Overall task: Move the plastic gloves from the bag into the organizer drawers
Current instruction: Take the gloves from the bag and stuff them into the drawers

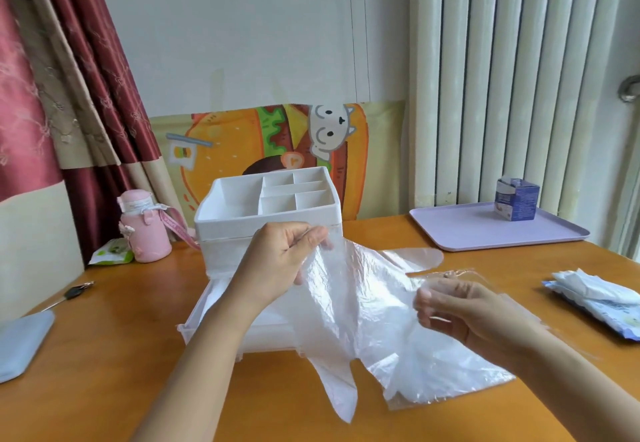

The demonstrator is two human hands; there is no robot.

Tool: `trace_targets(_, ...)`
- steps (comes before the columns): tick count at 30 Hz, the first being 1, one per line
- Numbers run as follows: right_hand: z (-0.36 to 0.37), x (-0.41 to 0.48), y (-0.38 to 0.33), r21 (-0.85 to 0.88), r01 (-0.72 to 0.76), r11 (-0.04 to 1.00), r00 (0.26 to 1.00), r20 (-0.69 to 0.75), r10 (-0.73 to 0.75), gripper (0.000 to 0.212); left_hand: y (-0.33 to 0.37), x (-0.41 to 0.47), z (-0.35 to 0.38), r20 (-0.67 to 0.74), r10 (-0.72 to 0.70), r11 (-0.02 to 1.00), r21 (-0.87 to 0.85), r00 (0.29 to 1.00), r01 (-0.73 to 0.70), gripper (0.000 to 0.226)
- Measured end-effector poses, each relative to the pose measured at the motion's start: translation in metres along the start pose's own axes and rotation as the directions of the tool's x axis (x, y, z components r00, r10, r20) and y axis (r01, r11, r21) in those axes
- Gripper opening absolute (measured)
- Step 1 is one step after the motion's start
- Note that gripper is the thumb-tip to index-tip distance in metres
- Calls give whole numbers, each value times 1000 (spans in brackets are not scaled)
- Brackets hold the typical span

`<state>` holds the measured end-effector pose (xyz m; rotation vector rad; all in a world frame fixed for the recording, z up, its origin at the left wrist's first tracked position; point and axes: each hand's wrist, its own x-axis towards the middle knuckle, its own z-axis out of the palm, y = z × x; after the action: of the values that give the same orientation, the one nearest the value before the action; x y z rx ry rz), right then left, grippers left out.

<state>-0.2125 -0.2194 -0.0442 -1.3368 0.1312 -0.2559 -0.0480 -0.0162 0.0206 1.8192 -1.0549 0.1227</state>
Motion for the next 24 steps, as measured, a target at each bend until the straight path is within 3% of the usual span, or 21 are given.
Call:
trace_targets(3,10,16,-11,-76,31,997,999,-34,-33,47,-14,4,-15,-33,-54,998,-35,998,53,18)
trace_targets(7,35,52,-29,-315,74,946,962,-226,-150,53,-35,10,-41,-175,-140,987,-105,975,123,9)
trace_targets(8,42,61,-32,-397,73,915,947,-260,-189,46,-40,10,-47,-216,-136,989,-79,967,122,10)
trace_targets(11,59,88,-39,-602,21,798,912,-316,-262,26,-54,7,-61,-270,-122,987,70,955,146,14)
trace_targets(15,76,112,-37,-784,-18,621,879,-309,-364,26,-68,5,-67,-292,-198,930,245,936,273,29)
trace_targets(17,87,112,-33,-860,-63,506,816,-337,-470,20,-75,5,-67,-316,-210,882,347,925,319,29)
trace_targets(20,116,93,-28,-945,23,327,740,-204,-641,14,-82,8,-64,-267,-298,830,402,916,387,29)
trace_targets(22,138,80,-25,-952,127,279,815,-60,-576,5,-82,10,-61,-229,-376,785,436,898,440,27)
trace_targets(24,154,79,-16,-972,129,195,925,47,-377,29,-81,10,-59,-222,-424,726,496,878,476,24)
